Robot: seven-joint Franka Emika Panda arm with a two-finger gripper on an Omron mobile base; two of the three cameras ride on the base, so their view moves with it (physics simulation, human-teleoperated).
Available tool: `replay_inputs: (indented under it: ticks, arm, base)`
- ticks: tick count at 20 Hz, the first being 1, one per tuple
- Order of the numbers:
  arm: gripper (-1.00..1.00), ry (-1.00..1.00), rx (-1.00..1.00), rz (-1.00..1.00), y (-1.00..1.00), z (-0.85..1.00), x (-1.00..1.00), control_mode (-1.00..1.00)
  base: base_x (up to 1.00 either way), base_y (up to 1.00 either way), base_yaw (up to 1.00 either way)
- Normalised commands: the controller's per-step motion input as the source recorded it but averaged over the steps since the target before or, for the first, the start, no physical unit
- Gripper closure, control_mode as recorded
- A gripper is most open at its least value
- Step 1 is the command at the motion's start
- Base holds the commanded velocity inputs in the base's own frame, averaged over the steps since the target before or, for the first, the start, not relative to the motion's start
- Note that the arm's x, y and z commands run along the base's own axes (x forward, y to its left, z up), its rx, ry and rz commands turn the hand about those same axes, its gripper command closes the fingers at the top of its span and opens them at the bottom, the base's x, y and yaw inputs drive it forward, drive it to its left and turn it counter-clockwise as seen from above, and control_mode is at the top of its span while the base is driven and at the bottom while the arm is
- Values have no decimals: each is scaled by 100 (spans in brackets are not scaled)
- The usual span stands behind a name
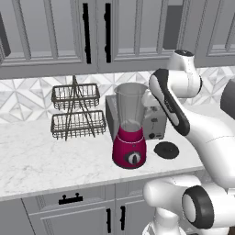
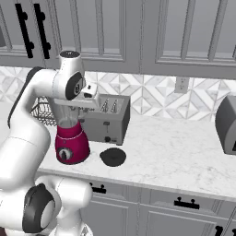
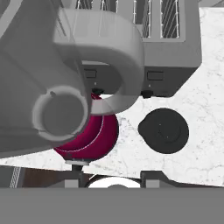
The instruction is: Close the lid blender by securely placing the lid on top.
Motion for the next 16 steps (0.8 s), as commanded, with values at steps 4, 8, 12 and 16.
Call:
replay_inputs:
  ticks: [4,8,12,16]
  arm:
    - [-100,1,-4,0,3,-4,0,-100]
    - [-100,0,10,-16,-59,-33,-17,-100]
    - [-100,4,15,-42,-95,-85,-18,-100]
    - [-100,16,4,-48,-70,-100,0,-100]
  base:
    - [0,0,0]
    - [0,0,0]
    - [0,0,0]
    - [0,0,0]
